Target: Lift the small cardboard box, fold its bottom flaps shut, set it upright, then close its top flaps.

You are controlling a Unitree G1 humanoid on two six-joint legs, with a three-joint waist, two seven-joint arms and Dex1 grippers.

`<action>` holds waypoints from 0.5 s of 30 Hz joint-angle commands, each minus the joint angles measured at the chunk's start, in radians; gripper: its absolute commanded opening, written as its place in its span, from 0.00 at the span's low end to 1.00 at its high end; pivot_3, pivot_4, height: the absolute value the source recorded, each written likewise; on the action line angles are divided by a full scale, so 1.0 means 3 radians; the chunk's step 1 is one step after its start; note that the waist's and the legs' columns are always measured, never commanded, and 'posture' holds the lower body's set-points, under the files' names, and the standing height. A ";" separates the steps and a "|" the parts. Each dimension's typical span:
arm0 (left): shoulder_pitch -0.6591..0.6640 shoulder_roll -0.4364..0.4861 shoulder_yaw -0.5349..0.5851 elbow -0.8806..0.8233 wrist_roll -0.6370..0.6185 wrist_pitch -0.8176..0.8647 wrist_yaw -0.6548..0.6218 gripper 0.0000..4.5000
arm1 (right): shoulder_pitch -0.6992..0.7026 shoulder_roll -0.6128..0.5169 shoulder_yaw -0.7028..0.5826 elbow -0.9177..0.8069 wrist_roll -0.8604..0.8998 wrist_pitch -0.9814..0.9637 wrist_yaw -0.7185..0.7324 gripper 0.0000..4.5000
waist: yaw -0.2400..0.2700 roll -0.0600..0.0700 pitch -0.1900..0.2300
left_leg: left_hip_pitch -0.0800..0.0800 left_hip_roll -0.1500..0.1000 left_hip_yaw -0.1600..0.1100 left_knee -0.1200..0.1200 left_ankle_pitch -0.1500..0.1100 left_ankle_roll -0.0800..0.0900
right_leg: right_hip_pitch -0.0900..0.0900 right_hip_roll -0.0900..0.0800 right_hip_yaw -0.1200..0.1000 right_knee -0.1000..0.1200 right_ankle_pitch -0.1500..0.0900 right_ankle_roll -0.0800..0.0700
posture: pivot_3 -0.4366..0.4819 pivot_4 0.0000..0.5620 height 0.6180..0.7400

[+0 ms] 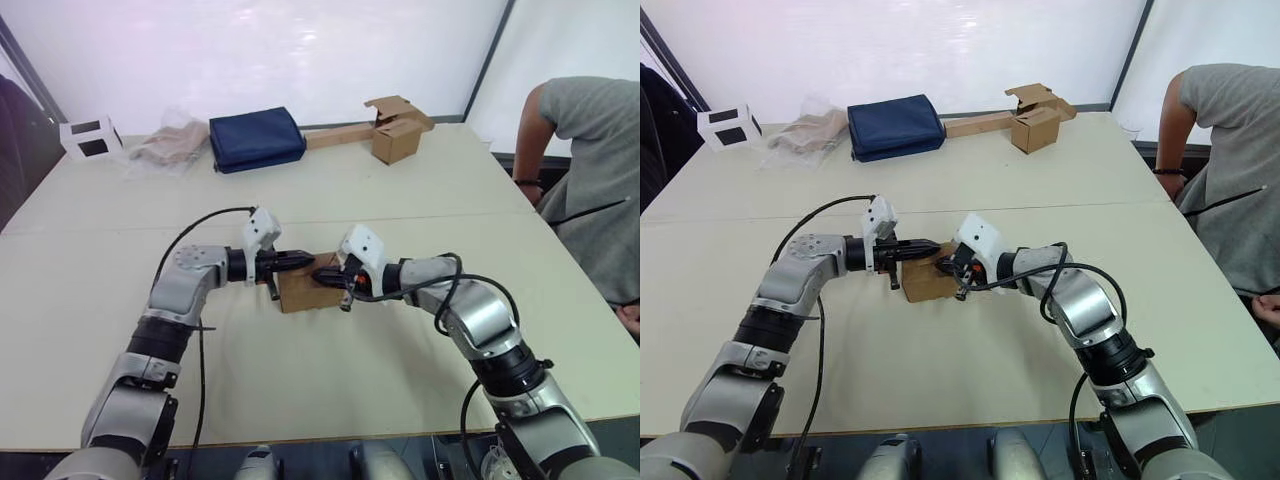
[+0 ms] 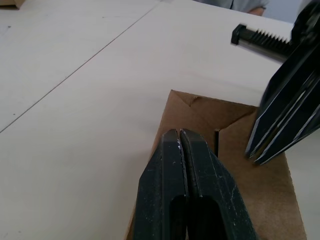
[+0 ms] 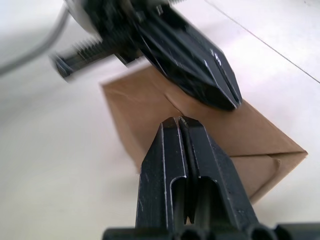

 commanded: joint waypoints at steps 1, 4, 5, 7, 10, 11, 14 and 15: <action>0.0131 0.0047 -0.0028 -0.0064 0.0099 0.0079 0.0131 0.01 | -0.0128 0.0033 -0.0240 -0.0253 0.0170 0.0113 -0.0111 0.00 | -0.0001 0.0000 0.0000 | 0.0000 0.0000 0.0000 0.0000 0.0000 0.0000 | 0.0000 0.0000 0.0000 0.0000 0.0000 0.0000 | 0.48 0.27 1.00; 0.0157 0.0027 0.0069 -0.0321 -0.0040 0.0237 0.0204 0.01 | -0.0125 0.0005 -0.0242 -0.0256 0.0145 0.0089 -0.0171 0.00 | -0.0002 0.0000 0.0000 | 0.0001 0.0000 0.0000 0.0000 0.0000 0.0000 | 0.0001 0.0000 0.0000 0.0000 0.0000 0.0000 | 0.48 0.27 1.00; 0.0154 0.0025 0.0117 -0.0426 -0.0110 0.0324 0.0228 0.01 | -0.0130 0.0004 -0.0246 -0.0234 0.0130 0.0075 -0.0199 0.00 | -0.0003 0.0000 0.0000 | 0.0001 0.0000 0.0000 0.0000 0.0000 0.0000 | 0.0001 0.0000 0.0000 0.0000 0.0000 0.0000 | 0.48 0.27 1.00; 0.0149 0.0051 0.0200 -0.0629 -0.0224 0.0496 0.0279 0.01 | -0.0135 -0.0002 -0.0241 -0.0185 0.0105 0.0037 -0.0227 0.00 | -0.0002 0.0000 0.0000 | 0.0000 0.0000 0.0000 0.0000 0.0000 0.0000 | 0.0000 0.0000 0.0000 0.0000 0.0000 0.0000 | 0.48 0.27 1.00; 0.0176 0.0114 0.0281 -0.0885 -0.0323 0.0698 0.0362 0.01 | -0.0134 -0.0007 -0.0210 -0.0104 0.0055 -0.0051 -0.0256 0.00 | -0.0006 0.0000 0.0000 | 0.0000 0.0000 0.0000 -0.0001 0.0000 0.0000 | 0.0000 0.0000 0.0000 0.0000 0.0000 0.0000 | 0.48 0.27 1.00; 0.0196 0.0138 0.0303 -0.0968 -0.0363 0.0771 0.0380 0.01 | -0.0132 -0.0008 -0.0198 -0.0072 0.0037 -0.0083 -0.0261 0.00 | -0.0006 0.0000 0.0000 | 0.0000 0.0000 0.0000 -0.0001 0.0000 0.0000 | 0.0000 0.0000 0.0000 0.0000 0.0000 0.0000 | 0.48 0.27 1.00; 0.0285 0.0227 0.0319 -0.1168 -0.0412 0.0908 0.0414 0.01 | -0.0114 -0.0025 -0.0127 0.0029 -0.0045 -0.0177 -0.0257 0.00 | -0.0007 0.0000 0.0000 | 0.0000 0.0000 0.0000 -0.0002 0.0000 0.0000 | -0.0001 0.0000 0.0001 0.0000 0.0000 0.0000 | 0.48 0.27 1.00; 0.0305 0.0245 0.0315 -0.1205 -0.0418 0.0936 0.0433 0.01 | -0.0105 -0.0031 -0.0114 0.0050 -0.0062 -0.0198 -0.0250 0.00 | -0.0007 0.0000 0.0000 | 0.0000 0.0000 0.0000 -0.0002 0.0000 0.0000 | -0.0001 0.0000 0.0001 0.0000 0.0000 0.0000 | 0.48 0.27 1.00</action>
